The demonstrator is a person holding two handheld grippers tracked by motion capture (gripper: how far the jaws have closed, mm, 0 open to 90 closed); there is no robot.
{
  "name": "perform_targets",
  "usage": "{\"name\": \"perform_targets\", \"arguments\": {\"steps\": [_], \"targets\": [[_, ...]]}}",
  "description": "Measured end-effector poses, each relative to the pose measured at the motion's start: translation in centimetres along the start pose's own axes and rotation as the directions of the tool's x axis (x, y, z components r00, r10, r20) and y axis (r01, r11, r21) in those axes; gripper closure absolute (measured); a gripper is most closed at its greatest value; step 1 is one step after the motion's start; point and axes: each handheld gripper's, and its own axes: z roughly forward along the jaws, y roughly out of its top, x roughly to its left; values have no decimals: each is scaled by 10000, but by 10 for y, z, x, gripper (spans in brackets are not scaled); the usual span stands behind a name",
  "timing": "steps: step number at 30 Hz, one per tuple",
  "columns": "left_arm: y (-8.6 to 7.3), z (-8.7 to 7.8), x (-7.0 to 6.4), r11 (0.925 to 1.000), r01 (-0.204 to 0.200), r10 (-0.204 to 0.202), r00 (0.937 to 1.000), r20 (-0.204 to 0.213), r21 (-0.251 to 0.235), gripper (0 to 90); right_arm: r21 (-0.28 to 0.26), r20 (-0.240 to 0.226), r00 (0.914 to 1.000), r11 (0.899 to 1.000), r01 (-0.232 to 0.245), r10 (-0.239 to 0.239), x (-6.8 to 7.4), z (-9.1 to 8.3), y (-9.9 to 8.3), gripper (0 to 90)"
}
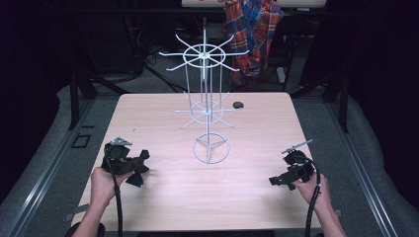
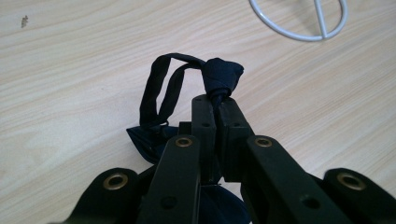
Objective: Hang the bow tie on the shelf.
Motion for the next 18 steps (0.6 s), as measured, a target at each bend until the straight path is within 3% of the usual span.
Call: {"name": "perform_targets", "arguments": {"steps": [10,13,14,18], "targets": [[7,-9,-7,9983,-151,161,9997,182,-559,871,-107,-90,9998,9998,-163,162,-4,-1,-1,71],[10,-13,-10,9967,-207,223,9996,200,-784,871,-153,93,9999,9998,-134,136,-4,-2,-1,71],[12,-14,-11,9961,-221,243,9994,244,-857,871,-216,-87,9998,9996,-181,179,-3,-2,-1,71],[18,-18,-15,9929,-231,273,9990,341,-1163,872,-237,-78,9998,9996,-159,157,-2,-2,-1,71]]}}
